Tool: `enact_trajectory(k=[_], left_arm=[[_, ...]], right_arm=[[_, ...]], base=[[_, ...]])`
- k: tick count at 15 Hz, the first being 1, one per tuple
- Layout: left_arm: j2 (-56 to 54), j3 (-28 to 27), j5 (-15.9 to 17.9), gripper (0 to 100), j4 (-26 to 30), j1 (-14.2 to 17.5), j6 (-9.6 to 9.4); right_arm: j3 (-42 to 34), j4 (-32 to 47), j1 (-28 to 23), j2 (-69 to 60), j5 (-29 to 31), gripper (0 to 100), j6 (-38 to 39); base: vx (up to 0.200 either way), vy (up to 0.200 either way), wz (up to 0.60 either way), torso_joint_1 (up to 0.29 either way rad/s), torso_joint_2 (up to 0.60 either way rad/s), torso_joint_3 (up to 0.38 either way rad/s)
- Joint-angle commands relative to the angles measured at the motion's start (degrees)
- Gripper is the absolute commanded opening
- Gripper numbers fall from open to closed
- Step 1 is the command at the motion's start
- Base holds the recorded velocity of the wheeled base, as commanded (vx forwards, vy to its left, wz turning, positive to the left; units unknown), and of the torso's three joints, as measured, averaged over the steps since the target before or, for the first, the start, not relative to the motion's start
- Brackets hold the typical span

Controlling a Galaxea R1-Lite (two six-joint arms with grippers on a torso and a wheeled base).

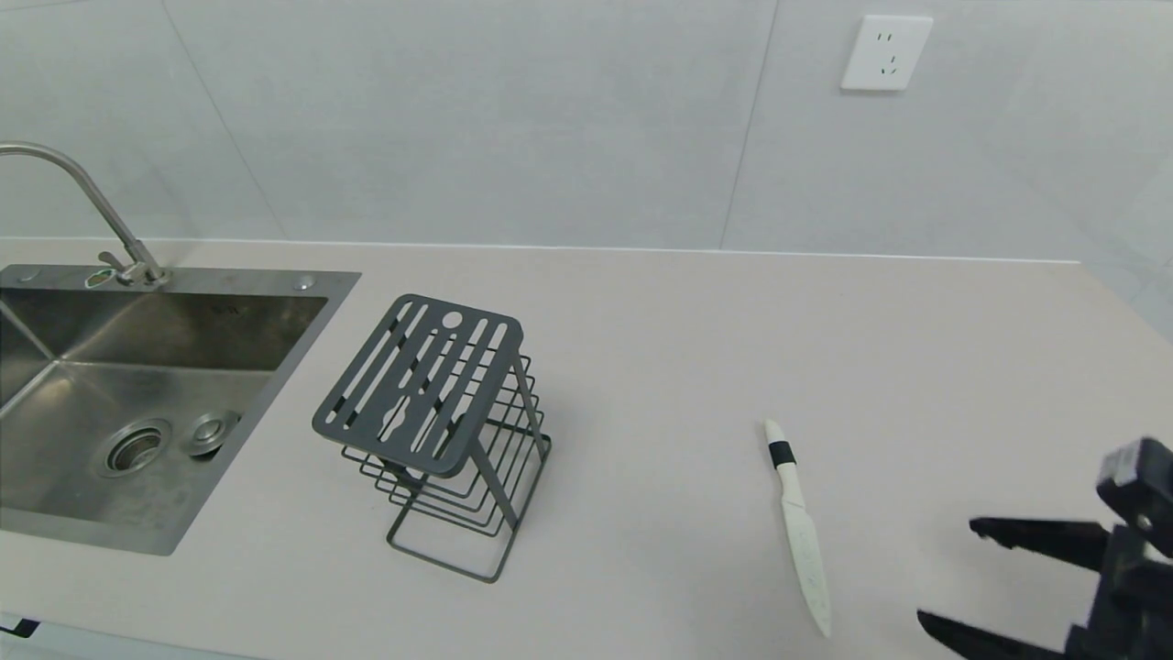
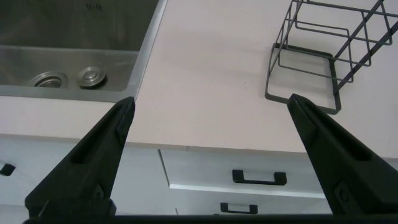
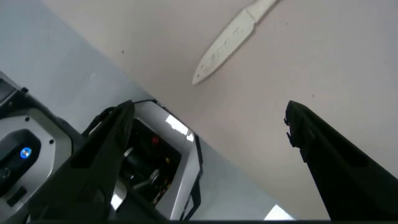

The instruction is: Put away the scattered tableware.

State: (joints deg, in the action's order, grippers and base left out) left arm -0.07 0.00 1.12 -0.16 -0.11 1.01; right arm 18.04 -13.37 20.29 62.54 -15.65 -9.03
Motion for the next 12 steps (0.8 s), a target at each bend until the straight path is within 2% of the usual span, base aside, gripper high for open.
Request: enact_trajectory(k=[1, 3, 4, 6, 9, 12], left_arm=[[0.07, 0.00, 0.02, 100, -0.02, -0.07, 0.04], [0.07, 0.00, 0.02, 100, -0.02, -0.07, -0.05], [0.07, 0.00, 0.11, 100, 0.07, -0.07, -0.40], [0.07, 0.00, 0.11, 100, 0.07, -0.07, -0.75], [0.07, 0.00, 0.11, 100, 0.07, -0.07, -0.66], [0.07, 0.00, 0.11, 100, 0.07, -0.07, -0.66]], right_arm=[[7.97, -3.59, 0.90, 11.99, 0.10, 100, 1.30], [8.59, -3.68, 3.09, 12.96, 0.45, 100, 5.25], [11.58, -3.77, 6.08, 14.72, 5.46, 100, 14.75], [14.57, -3.50, 11.18, 18.15, 15.74, 100, 27.05], [17.82, -1.92, 12.15, 23.60, 19.70, 100, 29.07], [17.55, 1.51, 14.61, 25.97, 22.07, 100, 29.16]], base=[[0.000, 0.000, 0.00, 0.000, 0.00, 0.000], [0.000, 0.000, 0.00, 0.000, 0.00, 0.000], [0.000, 0.000, 0.00, 0.000, 0.00, 0.000], [0.000, 0.000, 0.00, 0.000, 0.00, 0.000], [0.000, 0.000, 0.00, 0.000, 0.00, 0.000], [0.000, 0.000, 0.00, 0.000, 0.00, 0.000]])
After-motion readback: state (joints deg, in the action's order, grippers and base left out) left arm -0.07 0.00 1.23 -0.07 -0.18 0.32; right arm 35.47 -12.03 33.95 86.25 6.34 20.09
